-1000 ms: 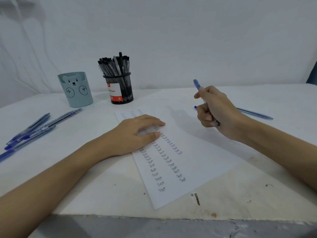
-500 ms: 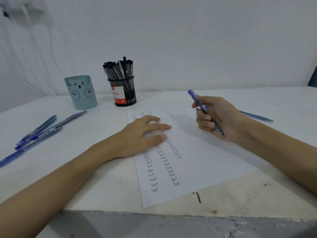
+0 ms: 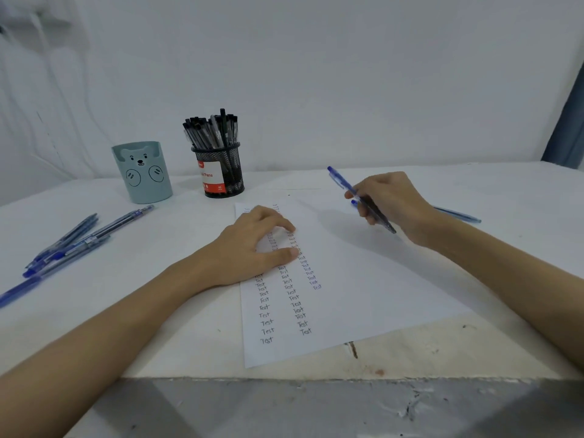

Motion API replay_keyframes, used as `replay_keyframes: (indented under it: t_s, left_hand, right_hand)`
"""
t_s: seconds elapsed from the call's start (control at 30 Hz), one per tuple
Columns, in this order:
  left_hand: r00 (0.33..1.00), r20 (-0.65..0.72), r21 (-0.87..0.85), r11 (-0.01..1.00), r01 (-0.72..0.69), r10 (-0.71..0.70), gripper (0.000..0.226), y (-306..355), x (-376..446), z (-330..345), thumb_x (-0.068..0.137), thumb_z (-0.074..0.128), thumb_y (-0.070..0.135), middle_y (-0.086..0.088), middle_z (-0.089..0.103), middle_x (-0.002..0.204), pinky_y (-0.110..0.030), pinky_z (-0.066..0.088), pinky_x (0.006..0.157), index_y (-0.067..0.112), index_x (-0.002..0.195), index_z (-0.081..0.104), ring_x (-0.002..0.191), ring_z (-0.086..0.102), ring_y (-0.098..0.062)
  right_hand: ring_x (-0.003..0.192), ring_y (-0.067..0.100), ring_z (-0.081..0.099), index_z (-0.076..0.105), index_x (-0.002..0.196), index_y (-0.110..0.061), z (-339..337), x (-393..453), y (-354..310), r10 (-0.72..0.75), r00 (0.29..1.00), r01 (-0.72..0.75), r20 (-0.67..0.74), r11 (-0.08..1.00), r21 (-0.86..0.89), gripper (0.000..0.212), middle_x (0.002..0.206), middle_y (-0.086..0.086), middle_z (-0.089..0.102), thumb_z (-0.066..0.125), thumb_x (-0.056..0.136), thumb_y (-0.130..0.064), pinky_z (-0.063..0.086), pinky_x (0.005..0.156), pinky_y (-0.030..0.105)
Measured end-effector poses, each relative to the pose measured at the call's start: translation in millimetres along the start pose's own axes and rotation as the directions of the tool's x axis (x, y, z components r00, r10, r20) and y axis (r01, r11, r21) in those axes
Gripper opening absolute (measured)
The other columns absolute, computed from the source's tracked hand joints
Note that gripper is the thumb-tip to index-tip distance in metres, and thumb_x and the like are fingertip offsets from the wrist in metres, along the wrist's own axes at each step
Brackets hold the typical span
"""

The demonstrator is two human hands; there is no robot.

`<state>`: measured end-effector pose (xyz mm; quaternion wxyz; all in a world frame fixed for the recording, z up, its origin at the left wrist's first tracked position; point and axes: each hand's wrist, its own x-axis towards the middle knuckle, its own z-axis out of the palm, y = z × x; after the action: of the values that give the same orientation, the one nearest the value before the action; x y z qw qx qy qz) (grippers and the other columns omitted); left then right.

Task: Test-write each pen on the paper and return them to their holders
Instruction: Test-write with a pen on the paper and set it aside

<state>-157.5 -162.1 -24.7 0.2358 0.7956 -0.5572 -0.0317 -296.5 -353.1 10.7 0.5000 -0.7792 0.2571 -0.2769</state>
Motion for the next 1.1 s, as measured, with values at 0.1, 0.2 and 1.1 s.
replay_keyframes:
  t_s: [0.1,0.2,1.1]
  left_hand:
    - [1.0,-0.015,-0.008,1.0,0.013,-0.014,0.063,1,-1,0,0.06,0.039,0.078,0.019,0.041,0.122,-0.03,0.029,0.106,0.045,0.112,0.053,0.12,0.035,-0.001]
    - [1.0,-0.002,-0.014,1.0,0.027,-0.027,0.064,1,-1,-1,0.061,0.04,0.079,0.02,0.042,0.123,-0.031,0.029,0.107,0.045,0.113,0.053,0.12,0.037,0.0]
    - [0.971,-0.103,-0.053,0.976,0.211,-0.215,0.027,-35,-124,-61,0.092,0.047,0.045,0.03,0.049,0.121,0.001,0.029,0.087,0.04,0.117,0.054,0.11,0.04,0.019]
  right_hand:
    - [0.067,0.01,0.052,0.063,0.08,-0.012,-14,7,10,-0.093,0.996,0.087,-0.002,0.94,-0.33,0.005,0.05,-0.007,0.063,0.06,0.084,-0.012,0.039,0.058,0.018]
    - [0.079,0.014,0.055,0.056,0.077,-0.013,-23,13,18,-0.16,0.987,0.143,0.012,0.844,-0.517,0.013,0.07,0.003,0.067,0.068,0.08,-0.014,0.04,0.064,0.02]
    - [0.075,0.022,0.058,0.063,0.081,-0.007,98,-18,-83,-0.414,0.8,0.594,0.433,0.643,-0.483,0.017,0.081,0.005,0.063,0.058,0.088,-0.021,0.044,0.067,0.03]
